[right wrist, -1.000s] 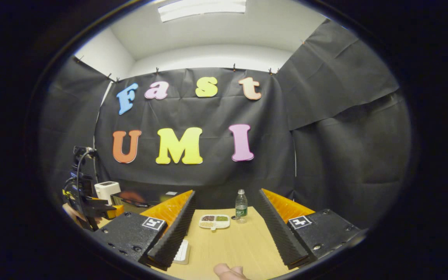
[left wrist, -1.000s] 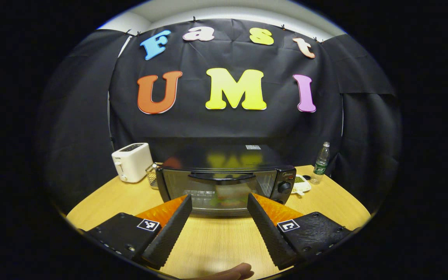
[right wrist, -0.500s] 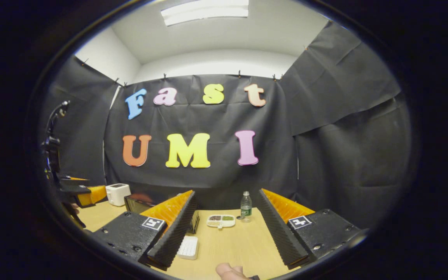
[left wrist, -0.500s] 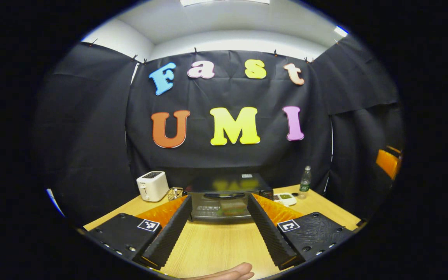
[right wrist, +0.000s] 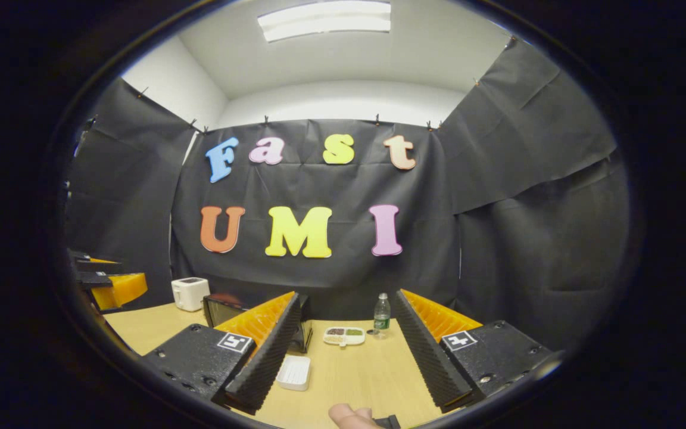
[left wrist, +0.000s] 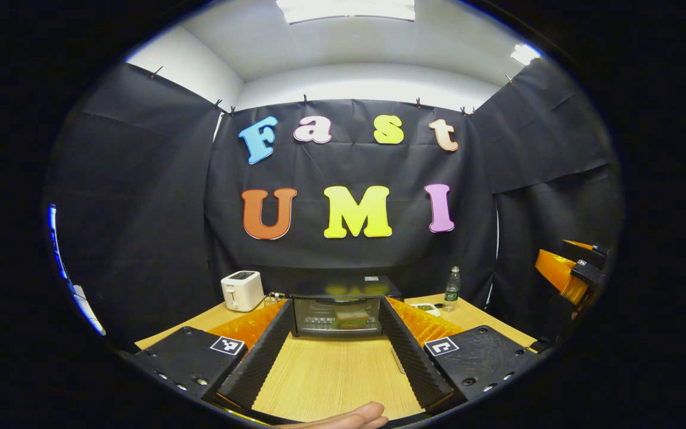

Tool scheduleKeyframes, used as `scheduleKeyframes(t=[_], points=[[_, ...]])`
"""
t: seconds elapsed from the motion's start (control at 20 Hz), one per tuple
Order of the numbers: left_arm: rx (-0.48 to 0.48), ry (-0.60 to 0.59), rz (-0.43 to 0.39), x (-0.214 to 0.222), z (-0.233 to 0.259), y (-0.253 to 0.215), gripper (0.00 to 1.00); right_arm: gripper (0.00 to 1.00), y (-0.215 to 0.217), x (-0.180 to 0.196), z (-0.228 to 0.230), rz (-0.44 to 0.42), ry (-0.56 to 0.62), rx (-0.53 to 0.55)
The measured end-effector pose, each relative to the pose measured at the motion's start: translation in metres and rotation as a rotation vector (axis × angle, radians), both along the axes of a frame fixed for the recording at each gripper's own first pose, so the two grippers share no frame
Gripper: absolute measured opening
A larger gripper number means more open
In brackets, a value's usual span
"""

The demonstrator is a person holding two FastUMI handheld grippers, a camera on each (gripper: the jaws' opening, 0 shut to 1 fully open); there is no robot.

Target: Open the electric oven with the left hand, put the food in, and close the electric oven.

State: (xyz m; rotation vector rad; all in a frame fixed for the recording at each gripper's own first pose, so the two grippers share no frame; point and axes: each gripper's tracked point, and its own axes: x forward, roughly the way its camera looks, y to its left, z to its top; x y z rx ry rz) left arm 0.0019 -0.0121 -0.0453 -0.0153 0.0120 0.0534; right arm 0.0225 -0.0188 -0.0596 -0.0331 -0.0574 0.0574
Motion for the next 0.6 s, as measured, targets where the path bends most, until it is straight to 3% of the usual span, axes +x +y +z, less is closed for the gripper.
scheduleKeyframes(t=[0.6], points=[[-0.022, -0.016, -0.049, -0.016, -0.002, -0.016, 0.94, 0.96, -0.006, -0.024, -0.003, 0.019, -0.011, 0.025]])
